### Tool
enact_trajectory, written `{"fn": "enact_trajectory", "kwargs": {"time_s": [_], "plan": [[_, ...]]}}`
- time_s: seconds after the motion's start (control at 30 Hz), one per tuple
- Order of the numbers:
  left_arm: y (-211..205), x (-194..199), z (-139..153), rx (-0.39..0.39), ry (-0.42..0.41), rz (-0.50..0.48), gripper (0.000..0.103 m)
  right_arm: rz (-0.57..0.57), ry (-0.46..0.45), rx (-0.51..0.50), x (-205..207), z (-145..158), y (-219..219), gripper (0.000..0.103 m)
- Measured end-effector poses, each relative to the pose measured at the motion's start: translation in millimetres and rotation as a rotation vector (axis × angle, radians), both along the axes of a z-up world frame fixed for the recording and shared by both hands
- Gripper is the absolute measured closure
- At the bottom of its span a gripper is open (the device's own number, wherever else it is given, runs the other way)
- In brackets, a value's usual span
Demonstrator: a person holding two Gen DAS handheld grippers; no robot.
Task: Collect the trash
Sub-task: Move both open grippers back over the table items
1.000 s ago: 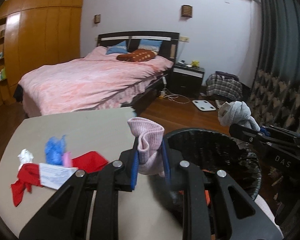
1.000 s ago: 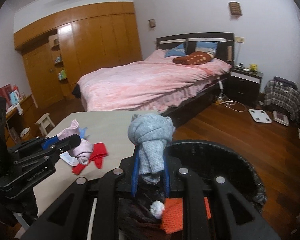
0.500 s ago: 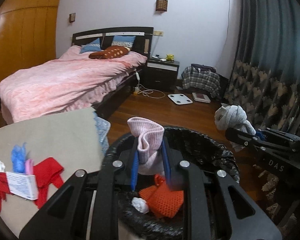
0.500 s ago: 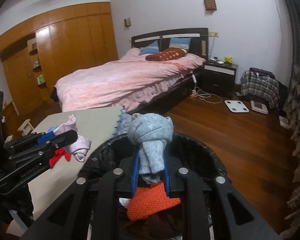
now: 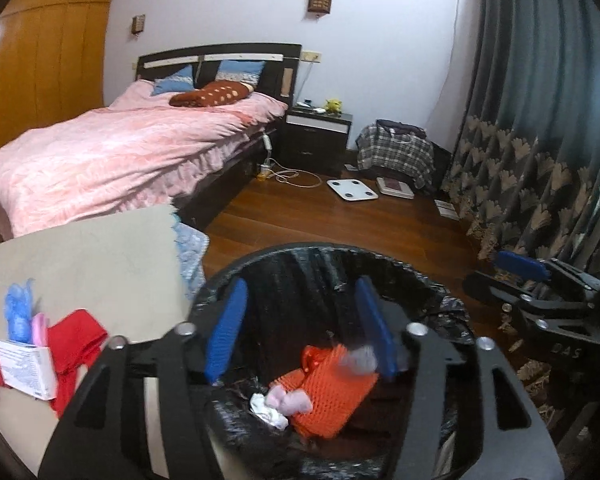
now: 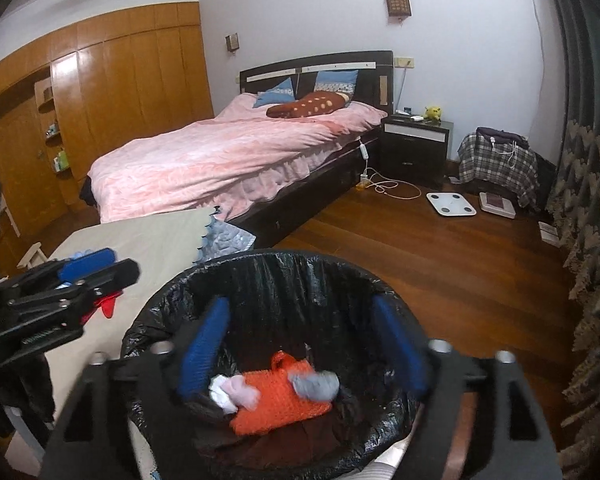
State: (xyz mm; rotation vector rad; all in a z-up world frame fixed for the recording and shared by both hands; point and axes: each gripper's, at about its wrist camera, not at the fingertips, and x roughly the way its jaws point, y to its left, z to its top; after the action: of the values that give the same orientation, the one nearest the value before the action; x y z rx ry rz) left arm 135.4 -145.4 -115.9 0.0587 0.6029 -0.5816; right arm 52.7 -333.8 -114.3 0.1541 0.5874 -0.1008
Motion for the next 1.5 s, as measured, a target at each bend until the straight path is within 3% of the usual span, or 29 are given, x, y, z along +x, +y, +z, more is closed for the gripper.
{"fn": "enact_trajectory", "kwargs": {"time_s": [0.03,0.1,0.13,0.83,1.13,1.5], "plan": [[4.6,-1.3,1.3,0.008,-0.01,0.014,0.034,-0.001,0.001,-0.002,0.9,0.3,1.6,0.006],[12.7,-3.0,3.9,0.026,-0.031,0.051,0.018,0.0,0.005,-0.004,2.1,0.7,6.6,0.006],[19.9,-5.3,4.8,0.034,-0.047,0.076,0.017,0.007,0.005,-0.004,3.3,0.8,10.7,0.006],[177.6,2.1,-6.9,0.139,-0.033,0.447,0.016,0.277,-0.051,0.021,63.4,5.9,137.9,0.006],[210.5,16.9,-28.5,0.15,0.008,0.524,0.016,0.345,-0.048,0.03,98.9,-5.7,185.4,0.006],[216.1,47.5,-65.7,0.171,0.071,0.558,0.016,0.39,-0.018,-0.005,121.0,-28.0,214.6,0.006]]}}
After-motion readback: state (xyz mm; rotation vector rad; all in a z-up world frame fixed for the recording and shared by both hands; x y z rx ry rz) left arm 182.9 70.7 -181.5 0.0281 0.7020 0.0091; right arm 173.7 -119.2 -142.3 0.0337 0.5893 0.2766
